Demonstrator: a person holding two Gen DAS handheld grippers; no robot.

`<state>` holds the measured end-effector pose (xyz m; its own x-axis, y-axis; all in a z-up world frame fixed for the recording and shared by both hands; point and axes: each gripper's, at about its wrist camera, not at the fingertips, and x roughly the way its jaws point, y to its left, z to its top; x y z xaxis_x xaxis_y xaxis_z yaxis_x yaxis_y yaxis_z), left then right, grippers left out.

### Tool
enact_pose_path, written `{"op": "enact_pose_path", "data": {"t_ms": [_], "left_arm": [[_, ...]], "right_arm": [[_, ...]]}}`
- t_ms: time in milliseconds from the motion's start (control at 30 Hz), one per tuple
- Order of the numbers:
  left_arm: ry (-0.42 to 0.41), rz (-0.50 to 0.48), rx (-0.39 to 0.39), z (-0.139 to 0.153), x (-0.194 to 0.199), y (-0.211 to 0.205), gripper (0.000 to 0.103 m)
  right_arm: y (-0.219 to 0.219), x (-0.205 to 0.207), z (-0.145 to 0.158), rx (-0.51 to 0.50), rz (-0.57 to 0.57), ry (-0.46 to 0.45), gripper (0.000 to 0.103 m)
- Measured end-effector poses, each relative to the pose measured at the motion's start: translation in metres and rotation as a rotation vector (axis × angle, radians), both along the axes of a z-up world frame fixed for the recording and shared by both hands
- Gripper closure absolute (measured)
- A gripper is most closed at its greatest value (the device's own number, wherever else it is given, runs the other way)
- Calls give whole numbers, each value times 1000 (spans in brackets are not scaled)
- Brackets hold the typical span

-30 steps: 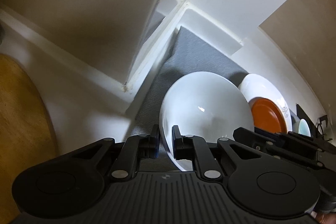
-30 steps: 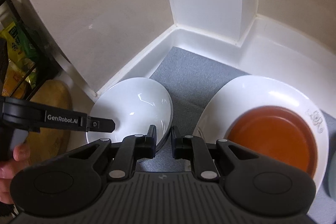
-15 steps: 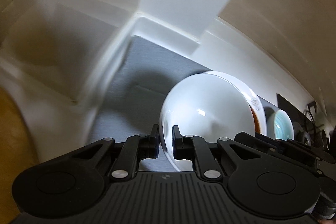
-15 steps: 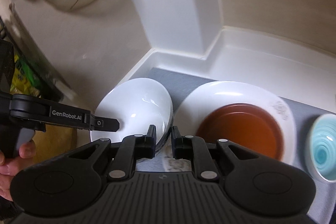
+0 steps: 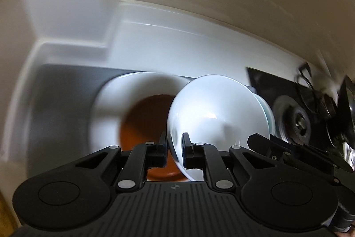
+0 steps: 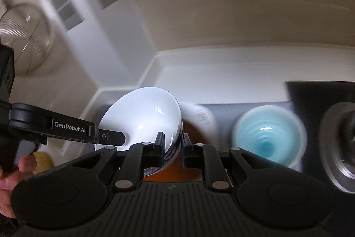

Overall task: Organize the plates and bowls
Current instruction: 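Carry the white bowl over and lower it onto the light blue bowl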

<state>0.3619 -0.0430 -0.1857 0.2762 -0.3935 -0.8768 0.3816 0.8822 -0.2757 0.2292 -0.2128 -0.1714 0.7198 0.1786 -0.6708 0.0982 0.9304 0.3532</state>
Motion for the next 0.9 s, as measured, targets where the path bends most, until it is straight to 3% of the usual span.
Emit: {"op": "enact_pose_path", "data": {"t_ms": [400, 900], "left_arm": [[96, -120, 44, -19, 7, -104, 91], [79, -210, 169, -48, -2, -159, 91]], "right_arm": [[-94, -22, -24, 37, -135, 7, 87], [-129, -25, -67, 39, -166, 54, 87]]}}
